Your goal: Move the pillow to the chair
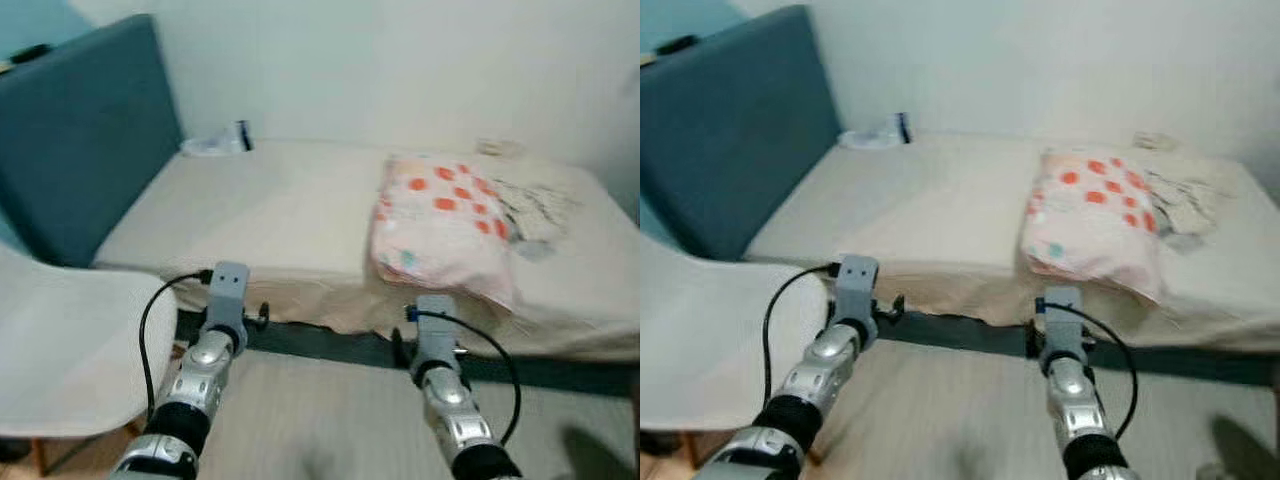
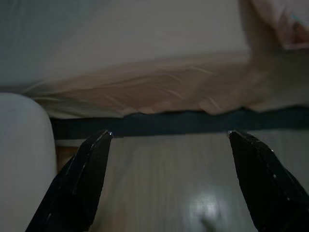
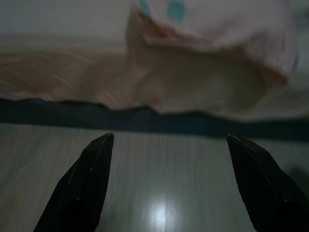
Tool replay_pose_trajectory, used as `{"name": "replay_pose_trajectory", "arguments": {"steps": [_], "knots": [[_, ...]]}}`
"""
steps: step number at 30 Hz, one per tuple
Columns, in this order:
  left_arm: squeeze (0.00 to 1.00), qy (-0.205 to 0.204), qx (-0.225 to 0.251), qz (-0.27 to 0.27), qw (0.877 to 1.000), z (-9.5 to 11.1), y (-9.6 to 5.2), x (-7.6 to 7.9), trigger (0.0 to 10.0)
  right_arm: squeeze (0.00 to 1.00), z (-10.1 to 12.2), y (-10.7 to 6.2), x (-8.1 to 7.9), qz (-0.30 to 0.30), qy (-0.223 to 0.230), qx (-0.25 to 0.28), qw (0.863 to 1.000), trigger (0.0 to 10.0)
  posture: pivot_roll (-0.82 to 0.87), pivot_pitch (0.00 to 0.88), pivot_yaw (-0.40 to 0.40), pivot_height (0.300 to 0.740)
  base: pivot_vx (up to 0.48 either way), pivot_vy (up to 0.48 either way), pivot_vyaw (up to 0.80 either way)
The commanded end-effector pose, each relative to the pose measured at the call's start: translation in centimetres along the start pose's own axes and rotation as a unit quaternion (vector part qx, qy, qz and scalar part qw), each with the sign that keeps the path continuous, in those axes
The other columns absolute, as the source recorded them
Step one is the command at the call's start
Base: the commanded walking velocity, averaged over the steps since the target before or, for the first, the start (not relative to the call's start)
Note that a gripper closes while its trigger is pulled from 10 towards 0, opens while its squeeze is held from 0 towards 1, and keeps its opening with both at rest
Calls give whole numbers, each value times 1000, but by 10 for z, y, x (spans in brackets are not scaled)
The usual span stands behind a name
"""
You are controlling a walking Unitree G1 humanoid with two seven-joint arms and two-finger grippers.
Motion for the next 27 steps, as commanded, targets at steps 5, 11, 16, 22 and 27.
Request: {"name": "replay_pose_trajectory", "arguments": {"steps": [5, 11, 16, 22, 27], "knots": [[0, 67, -26, 5, 997, -17, -5, -7, 10000, 0, -4, -5, -6, 18, 6, 8, 1000, 10000, -62, 89, 62, 740, 0, 0, -800], [0, 107, -50, 58, 991, -38, -19, -28, 10000, 0, -6, -10, -26, 82, -23, 23, 996, 10000, -36, 96, 3, 740, 0, 0, -800], [0, 96, -46, 85, 991, -39, -24, -38, 10000, 0, -3, -10, -32, 104, -29, 30, 994, 10000, -10, 96, -41, 740, 0, 0, -800], [0, 75, -23, 94, 992, -26, -24, -41, 10000, 0, 9, -4, -35, 120, -38, 41, 991, 10000, 14, 91, -72, 740, 0, 0, -800], [0, 73, -15, 98, 992, -24, -25, -40, 10000, 0, 16, 0, -33, 123, -38, 47, 991, 10000, 16, 87, -73, 740, 0, 0, -800]]}}
Point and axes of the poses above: a point about 5 cm out from each wrist's last joint towards the gripper, its own y axis pointing out of the wrist towards the gripper, its own z axis along the axis of the wrist's last joint, x = y × z, the point moved 4 cm from there along y, pointing out of the wrist towards the gripper, and after that the axes turned 10 degrees about -y, right-handed, at the moved point
